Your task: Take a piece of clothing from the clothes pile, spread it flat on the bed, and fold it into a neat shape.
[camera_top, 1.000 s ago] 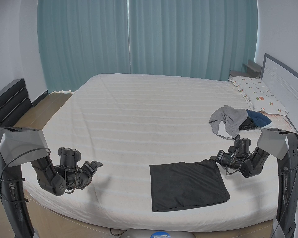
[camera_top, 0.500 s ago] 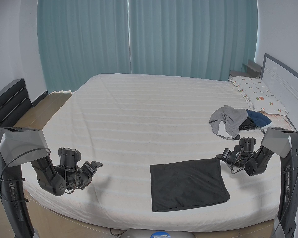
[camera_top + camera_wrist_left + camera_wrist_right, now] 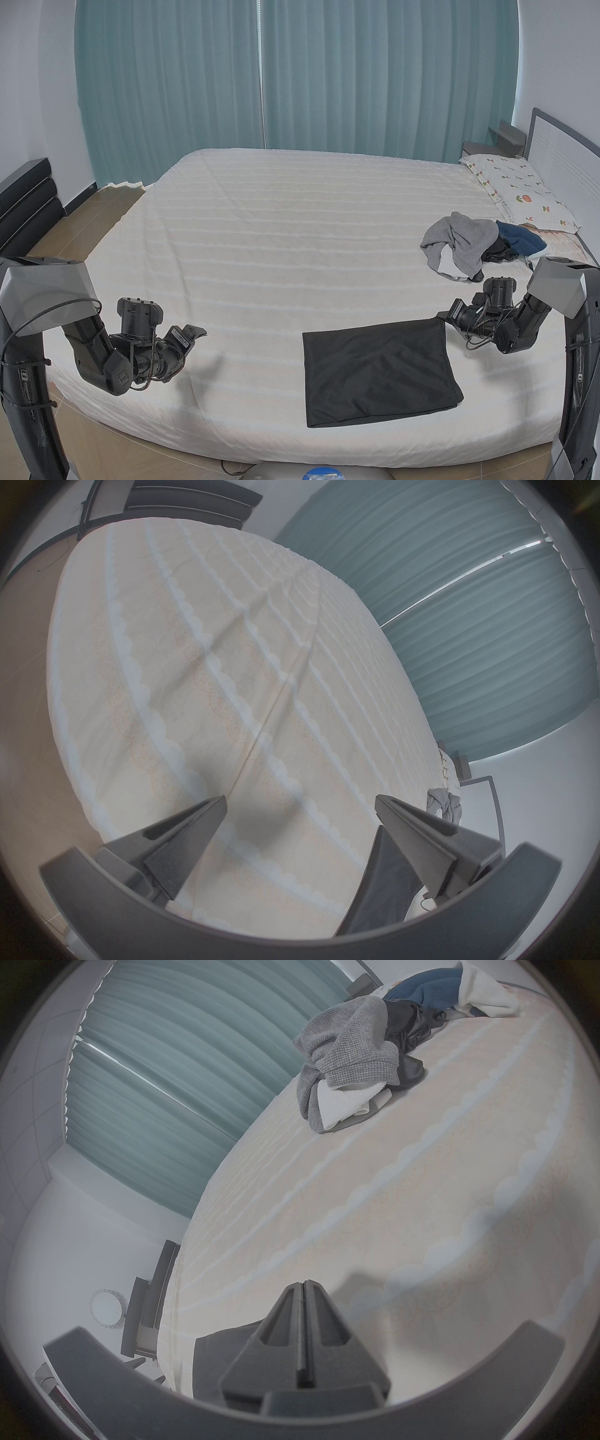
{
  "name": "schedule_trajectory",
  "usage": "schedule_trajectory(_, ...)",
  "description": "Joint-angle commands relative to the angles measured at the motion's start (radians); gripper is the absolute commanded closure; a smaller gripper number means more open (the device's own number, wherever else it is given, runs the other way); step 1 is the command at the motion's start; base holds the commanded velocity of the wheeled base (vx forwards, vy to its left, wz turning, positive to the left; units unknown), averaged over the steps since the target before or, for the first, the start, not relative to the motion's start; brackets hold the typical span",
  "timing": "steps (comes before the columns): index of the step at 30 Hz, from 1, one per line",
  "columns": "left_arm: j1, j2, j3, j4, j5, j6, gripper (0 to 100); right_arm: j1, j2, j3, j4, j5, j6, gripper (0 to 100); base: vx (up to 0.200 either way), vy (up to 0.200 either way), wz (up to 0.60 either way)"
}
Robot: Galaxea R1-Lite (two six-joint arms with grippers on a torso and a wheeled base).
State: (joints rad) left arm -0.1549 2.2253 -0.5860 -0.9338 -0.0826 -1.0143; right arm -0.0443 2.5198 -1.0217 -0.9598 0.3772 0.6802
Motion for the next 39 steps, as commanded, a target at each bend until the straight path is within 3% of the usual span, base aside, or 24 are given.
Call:
schedule_trajectory(1, 0.000, 0.000, 0.000, 0.000, 0.000, 0.000, 0, -0.002, 0.010, -0.003, 0.000, 0.000, -0.001, 100, 0.000, 0.000, 0.00)
schedule_trajectory(14, -0.006, 0.005, 0.002, 0.000, 0.001, 0.000, 0, -0.006, 0.020, -0.006, 0.000, 0.000, -0.002, 100, 0.000, 0.000, 0.00)
schedule_trajectory(15, -0.006, 0.005, 0.002, 0.000, 0.003, 0.000, 0, -0.006, 0.017, -0.003, 0.000, 0.000, -0.002, 0, 0.000, 0.000, 0.00)
schedule_trajectory(27, -0.015, 0.014, -0.006, 0.000, 0.032, 0.000, 0, 0.006, -0.150, 0.150, 0.000, 0.000, -0.027, 0, 0.000, 0.000, 0.00)
schedule_trajectory(39, -0.015, 0.020, 0.005, -0.043, 0.032, 0.000, 0, -0.005, -0.207, 0.457, -0.023, 0.032, -0.136, 0, -0.150, 0.000, 0.00)
